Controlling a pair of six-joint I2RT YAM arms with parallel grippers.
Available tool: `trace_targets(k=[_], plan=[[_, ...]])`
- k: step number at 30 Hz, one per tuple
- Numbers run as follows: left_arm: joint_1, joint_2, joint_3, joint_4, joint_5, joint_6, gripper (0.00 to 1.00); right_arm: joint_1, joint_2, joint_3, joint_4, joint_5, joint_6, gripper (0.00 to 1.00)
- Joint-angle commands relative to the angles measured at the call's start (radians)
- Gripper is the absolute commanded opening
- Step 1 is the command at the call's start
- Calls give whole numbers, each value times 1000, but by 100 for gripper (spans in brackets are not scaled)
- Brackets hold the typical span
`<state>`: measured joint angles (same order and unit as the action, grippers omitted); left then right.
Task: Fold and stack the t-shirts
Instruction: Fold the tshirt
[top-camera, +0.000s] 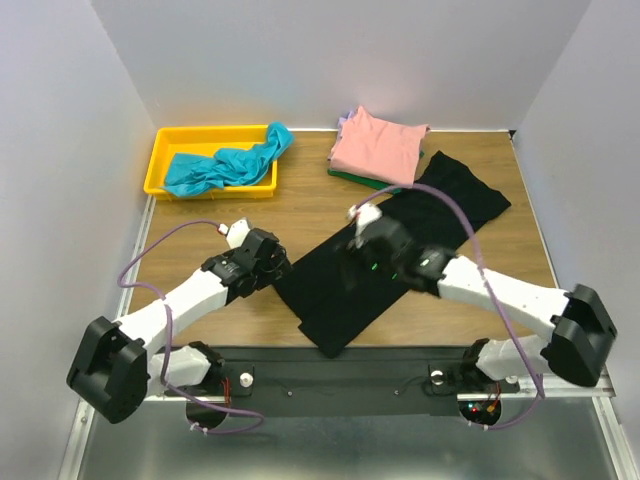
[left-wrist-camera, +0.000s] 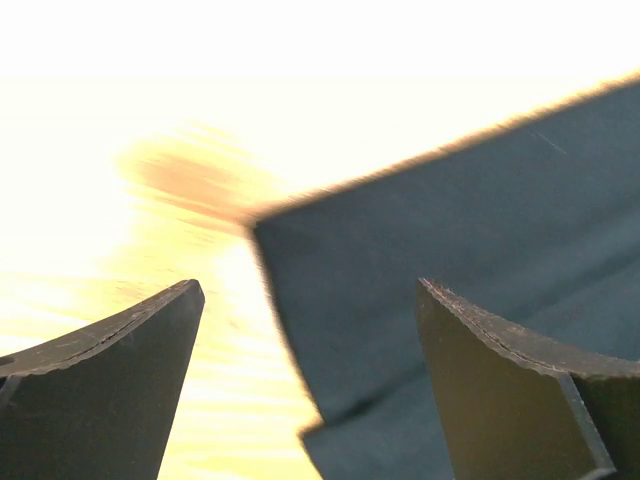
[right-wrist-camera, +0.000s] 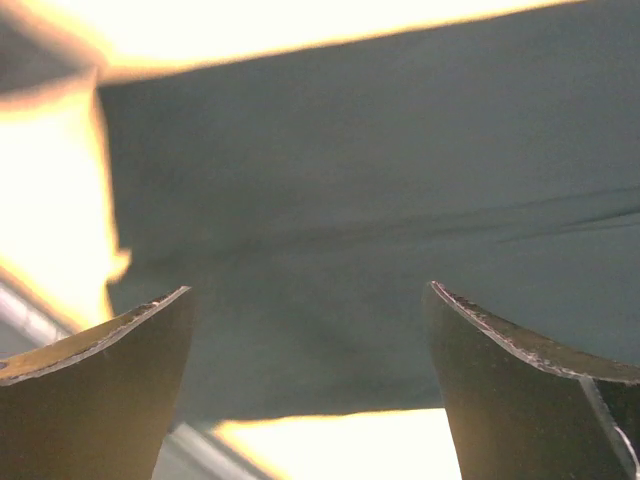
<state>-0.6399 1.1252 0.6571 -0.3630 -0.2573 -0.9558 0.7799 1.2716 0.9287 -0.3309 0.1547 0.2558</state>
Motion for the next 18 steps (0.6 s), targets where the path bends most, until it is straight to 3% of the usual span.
trace_targets(k=[1, 4, 10, 15, 17, 18], plan=[[61, 36, -13, 35, -33, 60, 98, 273, 84, 9, -72, 170, 123, 100], [94, 105, -11, 105, 16, 89, 98, 467, 179, 61, -144, 256, 181, 100], [105, 192, -39, 163, 50, 103, 89, 599, 346, 97, -149, 229, 203, 95], [105, 239, -73, 229, 108, 109, 64, 641, 446, 127, -148, 244, 218, 88], [105, 257, -83, 248, 118, 109, 59, 641, 460, 122, -146, 269, 230, 76], [105, 263, -86, 256, 125, 111, 55, 641, 463, 122, -149, 270, 240, 76]])
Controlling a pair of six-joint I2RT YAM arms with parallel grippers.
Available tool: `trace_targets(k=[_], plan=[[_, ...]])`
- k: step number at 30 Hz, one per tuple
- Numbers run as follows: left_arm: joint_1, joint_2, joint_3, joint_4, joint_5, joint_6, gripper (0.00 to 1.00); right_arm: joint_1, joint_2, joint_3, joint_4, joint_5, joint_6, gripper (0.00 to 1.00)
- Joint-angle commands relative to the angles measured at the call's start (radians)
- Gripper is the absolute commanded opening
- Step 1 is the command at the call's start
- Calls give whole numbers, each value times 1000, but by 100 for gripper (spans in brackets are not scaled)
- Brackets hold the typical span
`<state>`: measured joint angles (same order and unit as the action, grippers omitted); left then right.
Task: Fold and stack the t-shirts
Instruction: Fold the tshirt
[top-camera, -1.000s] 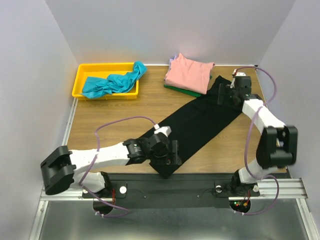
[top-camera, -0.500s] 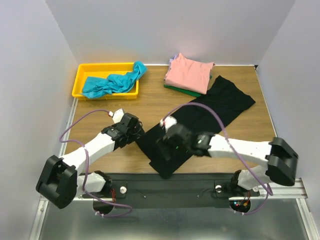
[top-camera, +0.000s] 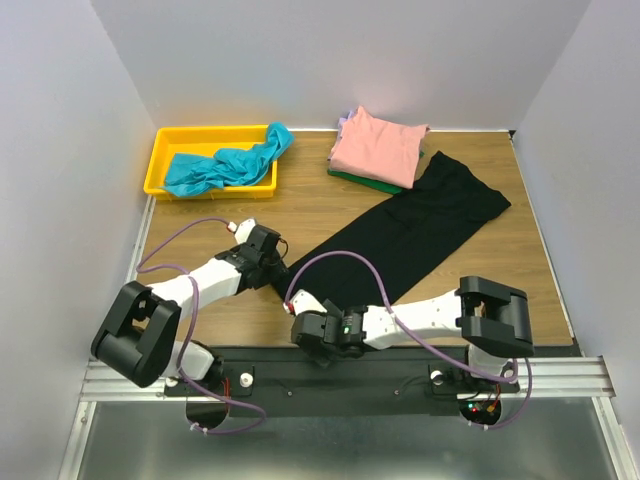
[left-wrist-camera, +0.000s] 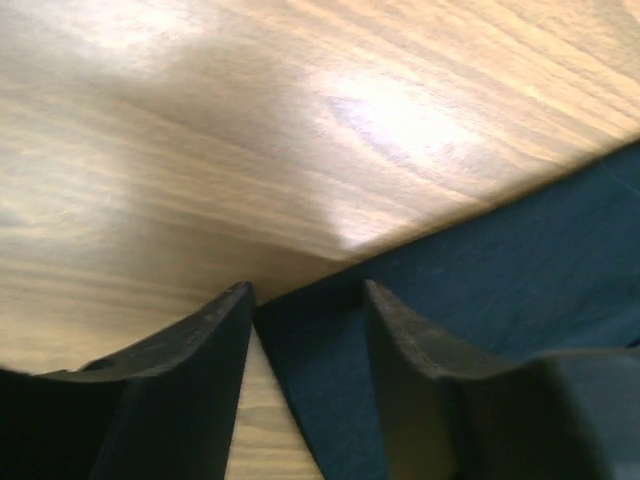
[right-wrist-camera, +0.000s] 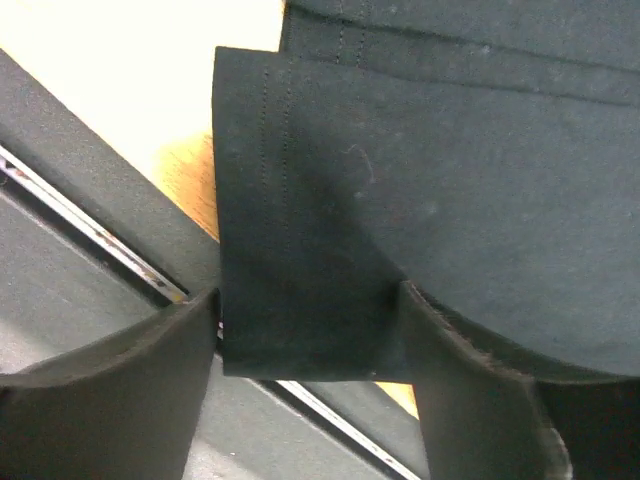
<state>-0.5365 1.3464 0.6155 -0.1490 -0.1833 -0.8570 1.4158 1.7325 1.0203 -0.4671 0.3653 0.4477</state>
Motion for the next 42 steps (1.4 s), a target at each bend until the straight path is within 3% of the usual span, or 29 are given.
trace_targets(k=[1, 3, 5, 6, 9, 12, 17, 21, 26, 31, 34, 42], plan=[[1, 49, -49, 51, 60, 15, 52, 5, 4, 31, -13, 52, 52, 66], [0, 66, -57, 65, 80, 18, 37, 5, -2, 15, -13, 41, 68, 56], [0, 63, -71, 74, 91, 18, 2, 5, -7, -3, -11, 40, 81, 48], [0, 57, -79, 77, 94, 15, 0, 5, -5, -6, -11, 44, 88, 38], [0, 1, -117, 85, 116, 3, 0, 6, 9, -2, -11, 3, 89, 17], [0, -111, -158, 40, 117, -20, 0, 40, -14, 11, -13, -32, 89, 6], [-8, -314, -232, -21, 198, -78, 0, 110, -123, 3, -15, -118, 103, 4], [-10, -485, -206, -214, 61, -152, 0, 114, -194, -20, -13, -112, 153, 0], [-11, -613, -192, -274, 57, -159, 0, 114, -261, -44, -15, -98, 201, 0], [-26, -531, -134, -226, 77, -129, 0, 109, -344, -97, -44, -20, 308, 0], [-78, -425, -65, -117, 71, -116, 0, 71, -408, -140, -76, 20, 387, 0], [-192, 11, 286, -27, 16, -48, 0, -188, -539, -226, -134, 37, 414, 0]])
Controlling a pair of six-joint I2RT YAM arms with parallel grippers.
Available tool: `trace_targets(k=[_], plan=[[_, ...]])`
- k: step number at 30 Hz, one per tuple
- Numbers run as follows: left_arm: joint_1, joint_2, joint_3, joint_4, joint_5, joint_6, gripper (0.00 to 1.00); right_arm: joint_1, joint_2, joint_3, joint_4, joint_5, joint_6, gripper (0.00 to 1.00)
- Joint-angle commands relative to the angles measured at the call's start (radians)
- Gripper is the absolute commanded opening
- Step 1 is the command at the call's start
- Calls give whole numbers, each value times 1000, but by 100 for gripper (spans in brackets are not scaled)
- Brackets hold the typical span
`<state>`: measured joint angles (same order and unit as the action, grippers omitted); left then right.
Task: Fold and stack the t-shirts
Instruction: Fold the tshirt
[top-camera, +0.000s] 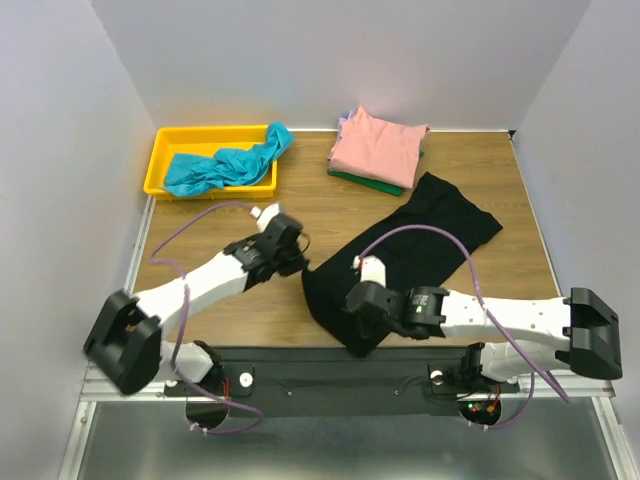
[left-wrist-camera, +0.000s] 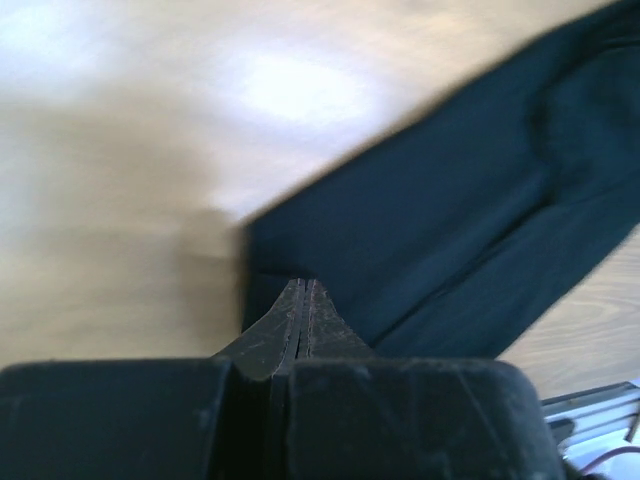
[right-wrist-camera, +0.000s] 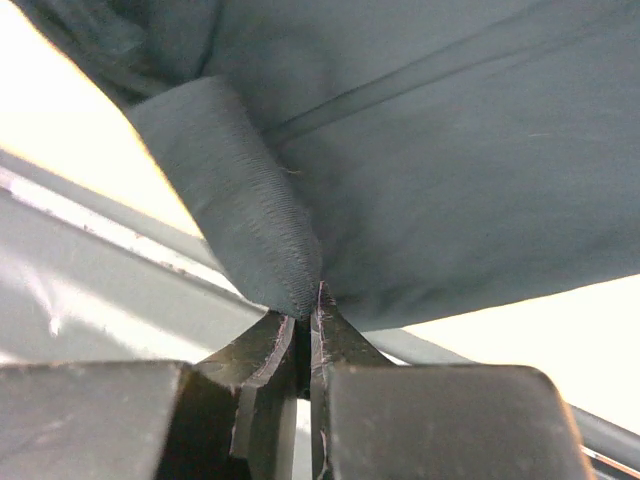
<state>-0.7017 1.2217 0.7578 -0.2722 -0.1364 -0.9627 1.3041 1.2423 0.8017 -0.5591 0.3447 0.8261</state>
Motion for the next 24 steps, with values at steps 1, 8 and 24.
trace_targets(k=[1, 8, 24], plan=[[-35, 174, 176, 100, -31, 67, 0, -100, -61, -12, -48, 60, 34, 0], [-65, 468, 463, 111, -6, 113, 0, -298, -135, -36, -82, 65, -22, 0], [-90, 809, 870, -16, -98, 119, 0, -549, -78, -61, -125, 178, -76, 1]])
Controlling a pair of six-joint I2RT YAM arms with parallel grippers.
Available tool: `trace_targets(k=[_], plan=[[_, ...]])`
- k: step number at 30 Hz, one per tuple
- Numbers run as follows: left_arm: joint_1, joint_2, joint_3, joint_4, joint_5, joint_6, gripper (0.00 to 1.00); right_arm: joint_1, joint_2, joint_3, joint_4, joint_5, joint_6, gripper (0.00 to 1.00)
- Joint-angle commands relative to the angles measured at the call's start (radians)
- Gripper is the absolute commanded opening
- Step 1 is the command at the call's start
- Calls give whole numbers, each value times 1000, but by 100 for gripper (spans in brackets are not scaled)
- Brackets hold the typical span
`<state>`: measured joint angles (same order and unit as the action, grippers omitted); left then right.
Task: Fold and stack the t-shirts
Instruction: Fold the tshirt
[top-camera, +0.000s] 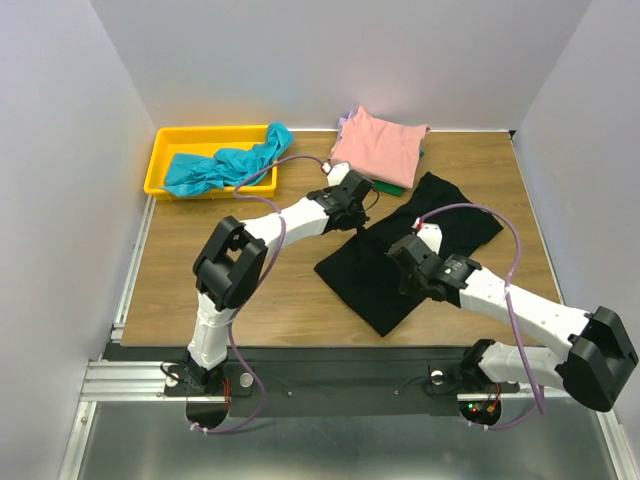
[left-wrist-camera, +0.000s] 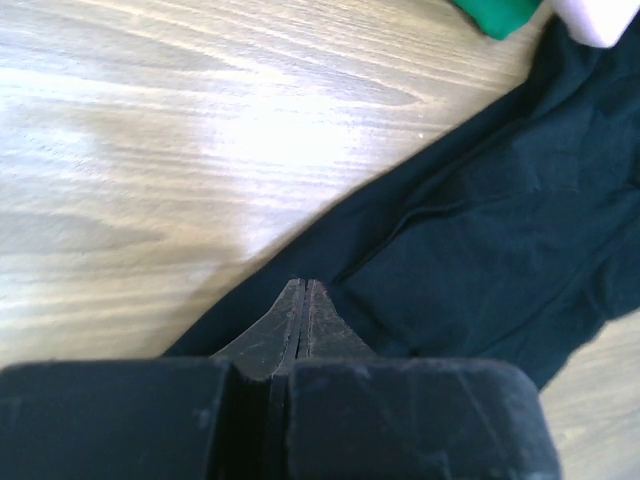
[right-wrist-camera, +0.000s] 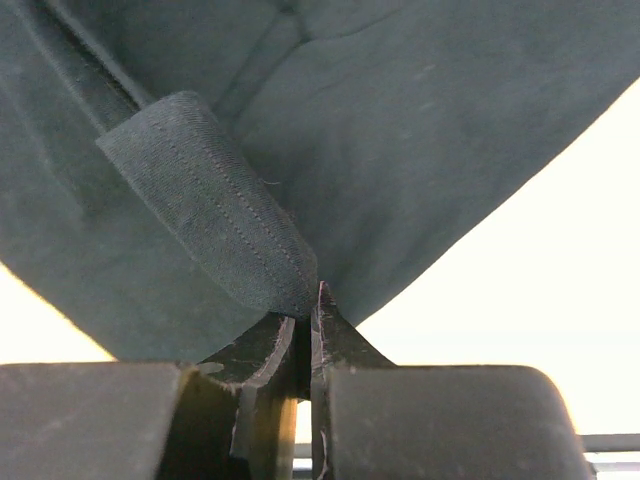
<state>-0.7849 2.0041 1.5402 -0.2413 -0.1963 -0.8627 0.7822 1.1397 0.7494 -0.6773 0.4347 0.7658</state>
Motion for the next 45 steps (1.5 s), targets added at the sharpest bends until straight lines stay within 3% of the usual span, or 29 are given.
trace_targets(k=[1, 9, 10, 11, 12, 13, 14, 17, 23, 29, 34, 39, 45], plan=[[-8, 38, 98, -50, -41, 24, 0, -32, 32, -7, -7, 98, -17, 1], [-13, 125, 195, -67, -28, 50, 0, -99, 130, -5, 41, 107, -20, 10], [-13, 133, 205, -75, -29, 53, 9, -107, 138, -2, 45, 111, -22, 19], [-11, 140, 216, -91, -32, 56, 30, -124, 149, 1, 50, 117, -28, 25], [-11, 150, 233, -102, -34, 56, 44, -132, 156, 4, 58, 121, -28, 35], [-11, 150, 238, -108, -34, 57, 64, -139, 173, 11, 61, 121, -29, 59], [-11, 147, 239, -116, -37, 57, 71, -147, 181, 18, 62, 122, -31, 70], [-13, 89, 207, -113, -55, 63, 81, -170, 204, 39, 62, 150, -26, 84], [-11, -69, 39, -79, -113, 54, 91, -178, 172, 48, 61, 119, -17, 94], [-2, -244, -247, -29, -127, 28, 94, -175, 26, 33, 64, -36, -138, 97], [-4, -311, -440, 59, -35, 27, 94, -135, -60, -27, 77, -321, -188, 96], [-4, -304, -520, 128, 34, 24, 86, 141, -25, -44, 90, -317, -158, 96], [-2, -257, -539, 146, 24, 4, 75, 253, 89, -15, 105, -268, -171, 96]])
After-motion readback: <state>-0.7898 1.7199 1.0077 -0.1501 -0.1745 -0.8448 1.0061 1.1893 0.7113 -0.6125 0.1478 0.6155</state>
